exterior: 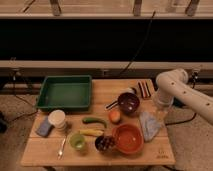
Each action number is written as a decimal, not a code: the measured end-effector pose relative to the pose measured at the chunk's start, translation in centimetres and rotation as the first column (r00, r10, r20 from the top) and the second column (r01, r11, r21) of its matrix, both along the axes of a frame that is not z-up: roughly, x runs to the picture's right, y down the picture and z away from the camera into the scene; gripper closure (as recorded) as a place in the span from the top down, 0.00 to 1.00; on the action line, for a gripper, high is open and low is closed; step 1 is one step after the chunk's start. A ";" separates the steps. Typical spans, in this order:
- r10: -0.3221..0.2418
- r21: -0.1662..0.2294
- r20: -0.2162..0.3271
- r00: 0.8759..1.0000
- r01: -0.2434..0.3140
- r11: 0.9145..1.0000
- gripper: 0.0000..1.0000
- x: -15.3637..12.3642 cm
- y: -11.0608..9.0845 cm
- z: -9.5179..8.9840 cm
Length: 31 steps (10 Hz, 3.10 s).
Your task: Place towel in red bowl
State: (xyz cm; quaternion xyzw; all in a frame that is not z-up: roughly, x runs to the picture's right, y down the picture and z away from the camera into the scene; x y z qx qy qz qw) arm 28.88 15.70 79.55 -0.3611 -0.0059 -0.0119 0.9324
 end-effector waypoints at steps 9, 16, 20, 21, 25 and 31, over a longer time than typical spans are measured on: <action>-0.030 0.067 0.038 0.999 0.027 0.997 0.65 -1.5 4.0 2.3; -0.047 0.046 0.022 0.999 0.046 0.998 0.65 -1.5 5.3 4.7; -0.061 0.034 0.013 0.998 0.060 0.998 0.35 -1.5 5.8 5.2; -0.059 0.034 0.011 0.998 0.059 0.998 0.25 -1.5 5.8 5.2; -0.058 0.034 0.009 0.998 0.058 0.998 0.00 -1.3 5.7 4.9; -0.053 0.050 0.043 0.998 0.050 0.997 0.00 -1.9 1.8 1.4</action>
